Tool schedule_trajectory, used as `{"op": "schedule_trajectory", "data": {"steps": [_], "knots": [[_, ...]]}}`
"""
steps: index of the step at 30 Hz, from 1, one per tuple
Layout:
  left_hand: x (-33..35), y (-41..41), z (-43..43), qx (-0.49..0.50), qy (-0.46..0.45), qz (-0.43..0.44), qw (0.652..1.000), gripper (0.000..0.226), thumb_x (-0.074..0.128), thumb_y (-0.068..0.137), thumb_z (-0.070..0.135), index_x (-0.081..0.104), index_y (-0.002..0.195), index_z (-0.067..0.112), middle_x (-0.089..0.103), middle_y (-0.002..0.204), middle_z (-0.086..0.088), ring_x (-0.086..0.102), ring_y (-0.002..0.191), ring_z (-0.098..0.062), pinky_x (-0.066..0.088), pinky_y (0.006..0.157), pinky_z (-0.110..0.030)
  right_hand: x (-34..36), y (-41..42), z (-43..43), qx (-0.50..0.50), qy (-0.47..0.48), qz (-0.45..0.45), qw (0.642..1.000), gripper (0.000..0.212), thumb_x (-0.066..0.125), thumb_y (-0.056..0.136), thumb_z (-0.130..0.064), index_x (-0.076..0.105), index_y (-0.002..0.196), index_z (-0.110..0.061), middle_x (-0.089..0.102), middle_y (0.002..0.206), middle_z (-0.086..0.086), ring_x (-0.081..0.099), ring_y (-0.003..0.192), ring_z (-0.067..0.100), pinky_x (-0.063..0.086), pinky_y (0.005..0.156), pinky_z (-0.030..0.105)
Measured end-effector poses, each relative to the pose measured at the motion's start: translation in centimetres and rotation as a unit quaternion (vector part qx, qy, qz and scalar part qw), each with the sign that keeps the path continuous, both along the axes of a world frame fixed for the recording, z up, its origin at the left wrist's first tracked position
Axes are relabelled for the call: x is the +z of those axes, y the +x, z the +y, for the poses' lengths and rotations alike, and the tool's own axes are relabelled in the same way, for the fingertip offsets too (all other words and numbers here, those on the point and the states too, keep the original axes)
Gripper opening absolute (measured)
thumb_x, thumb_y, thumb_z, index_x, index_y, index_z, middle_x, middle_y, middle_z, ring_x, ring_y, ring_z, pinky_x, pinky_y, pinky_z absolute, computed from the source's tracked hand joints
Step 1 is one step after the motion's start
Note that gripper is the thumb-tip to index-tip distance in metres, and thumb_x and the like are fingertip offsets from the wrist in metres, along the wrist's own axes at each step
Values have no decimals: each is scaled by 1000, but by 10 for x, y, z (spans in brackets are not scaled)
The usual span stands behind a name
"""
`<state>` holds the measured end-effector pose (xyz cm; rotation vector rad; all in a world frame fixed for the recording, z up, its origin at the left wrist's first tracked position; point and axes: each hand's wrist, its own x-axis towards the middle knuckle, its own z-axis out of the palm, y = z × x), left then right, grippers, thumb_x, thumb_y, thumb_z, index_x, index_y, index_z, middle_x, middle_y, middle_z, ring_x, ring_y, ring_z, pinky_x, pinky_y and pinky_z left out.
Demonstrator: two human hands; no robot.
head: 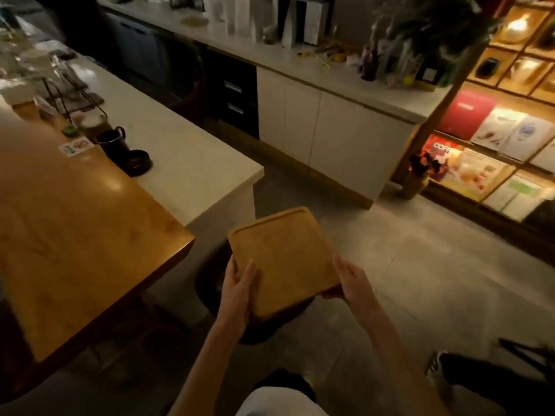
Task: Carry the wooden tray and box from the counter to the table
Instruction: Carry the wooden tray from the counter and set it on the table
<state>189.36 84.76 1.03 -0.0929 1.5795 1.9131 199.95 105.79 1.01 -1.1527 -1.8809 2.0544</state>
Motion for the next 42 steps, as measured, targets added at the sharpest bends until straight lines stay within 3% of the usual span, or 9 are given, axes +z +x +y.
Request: {"op": "schedule_trajectory", "data": {"steps": [3,8,13,17,21,27,32,36,42], "knots": [[7,-15,65,39,-40,15,998,73,61,90,51,18,150,52,37,152,1,50,126,-31,44,103,-61,3,-31,61,19,-9,-21,1000,55,54,95,-52,56,131,-11,63,120,14,70,97,36,62,60,36],[16,-64,164,111,-63,23,992,68,53,98,40,14,154,45,35,151,1,49,123,-29,44,102,-57,9,-97,173,127,-27,-30,991,24,60,95,-37,66,103,-14,69,109,15,72,90,27,63,74,44],[14,-104,253,194,-59,28,979,67,51,100,38,12,153,46,33,151,1,46,127,-30,43,104,-58,12,-193,272,290,148,-12,946,57,58,95,-44,42,146,-23,50,136,-7,51,119,14,43,108,43],[14,-121,300,247,-50,40,967,66,51,100,38,13,154,44,33,153,4,46,127,-25,45,103,-51,12,-254,305,331,181,60,924,57,58,98,-33,37,150,-22,49,143,-5,50,127,13,42,102,21],[20,-161,347,386,-100,59,915,64,48,102,37,12,155,43,32,156,2,44,134,-26,43,105,-49,16,-337,328,378,126,97,912,51,60,97,-30,46,145,-19,55,128,-11,54,98,-9,45,72,-2],[10,-244,356,516,-129,64,844,60,46,104,29,17,156,35,38,154,2,42,135,-24,38,111,-50,7,-464,313,471,101,115,869,51,61,97,-34,49,144,-18,57,127,-10,56,117,10,48,93,22],[-10,-323,361,594,-151,44,789,62,52,101,27,23,156,31,40,153,-1,44,135,-26,40,110,-54,-6,-569,299,547,103,115,823,49,57,99,-31,47,146,-20,51,129,-15,52,122,10,45,96,24],[-13,-373,375,670,-152,15,727,64,53,100,25,21,156,31,43,148,3,47,132,-24,44,106,-49,-12,-651,284,653,82,87,748,52,54,100,-33,40,149,-25,50,133,-13,52,121,12,47,97,30],[-12,-409,363,769,-187,-42,610,64,53,101,20,22,156,30,39,154,0,44,134,-22,44,104,-41,-18,-723,216,778,42,60,624,52,55,99,-30,39,148,-25,54,127,-13,54,98,-3,51,68,15]]}}
